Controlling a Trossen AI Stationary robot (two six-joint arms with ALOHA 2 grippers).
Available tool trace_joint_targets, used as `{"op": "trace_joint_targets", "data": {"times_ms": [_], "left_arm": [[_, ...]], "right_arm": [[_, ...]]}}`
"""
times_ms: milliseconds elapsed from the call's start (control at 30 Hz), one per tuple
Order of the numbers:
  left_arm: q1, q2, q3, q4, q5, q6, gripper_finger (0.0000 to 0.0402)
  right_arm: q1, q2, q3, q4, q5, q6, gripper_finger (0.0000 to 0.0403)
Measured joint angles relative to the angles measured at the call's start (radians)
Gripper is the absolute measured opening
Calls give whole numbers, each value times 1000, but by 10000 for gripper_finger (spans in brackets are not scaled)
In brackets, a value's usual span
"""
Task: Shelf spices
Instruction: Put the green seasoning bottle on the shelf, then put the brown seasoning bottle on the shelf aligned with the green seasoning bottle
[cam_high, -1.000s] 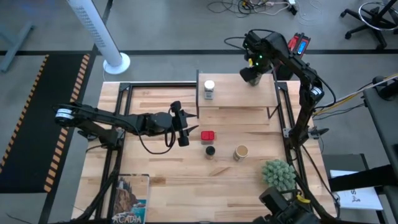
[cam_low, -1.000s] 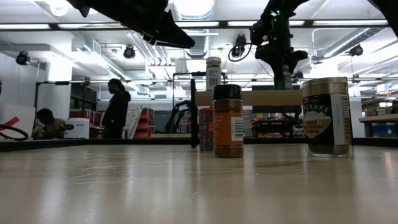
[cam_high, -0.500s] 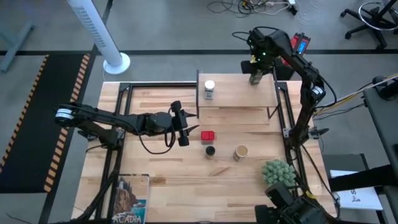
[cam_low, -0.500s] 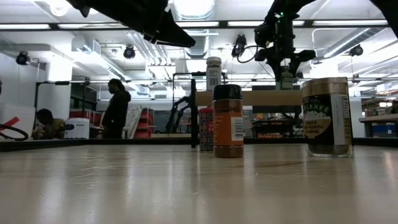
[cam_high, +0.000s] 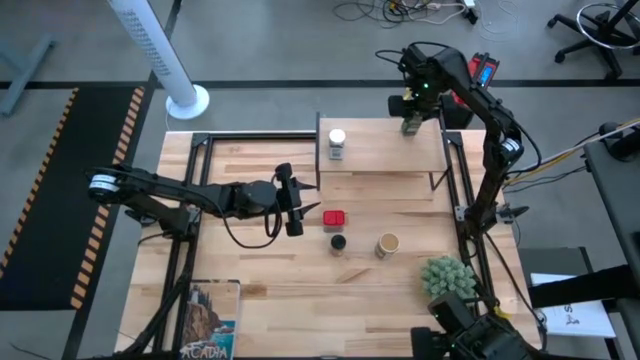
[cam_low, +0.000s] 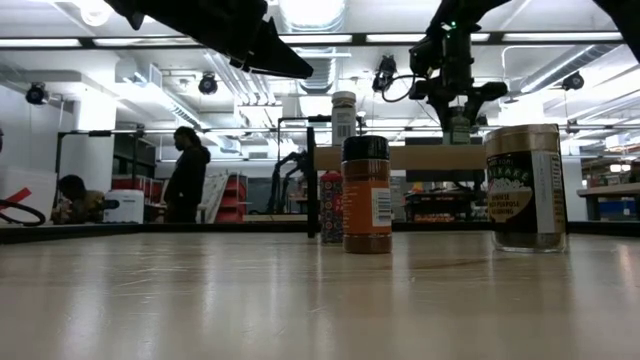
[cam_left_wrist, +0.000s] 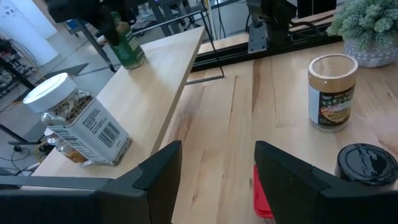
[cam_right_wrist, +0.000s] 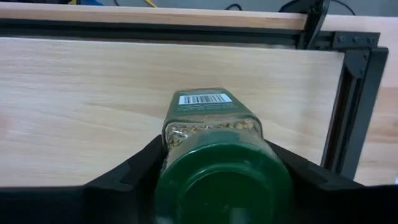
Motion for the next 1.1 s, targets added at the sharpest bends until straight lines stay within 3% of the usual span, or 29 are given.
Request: {"op": "trace_joint_targets", "data": {"times_ms": [300,567,767,1100], "left_arm": [[0,0,0,5,1,0,192],[0,0,-4,4,3,0,192],[0,0,-5,4,3,0,192],[0,0,-5,2,2,15,192]], "right_arm": [[1,0,35,1,0,-52,252],[1,-5,218,-13,38,-112,276],[1,-8,411,-6,54,-178,277],[93,-164,384,-12,18,-405,252]]}}
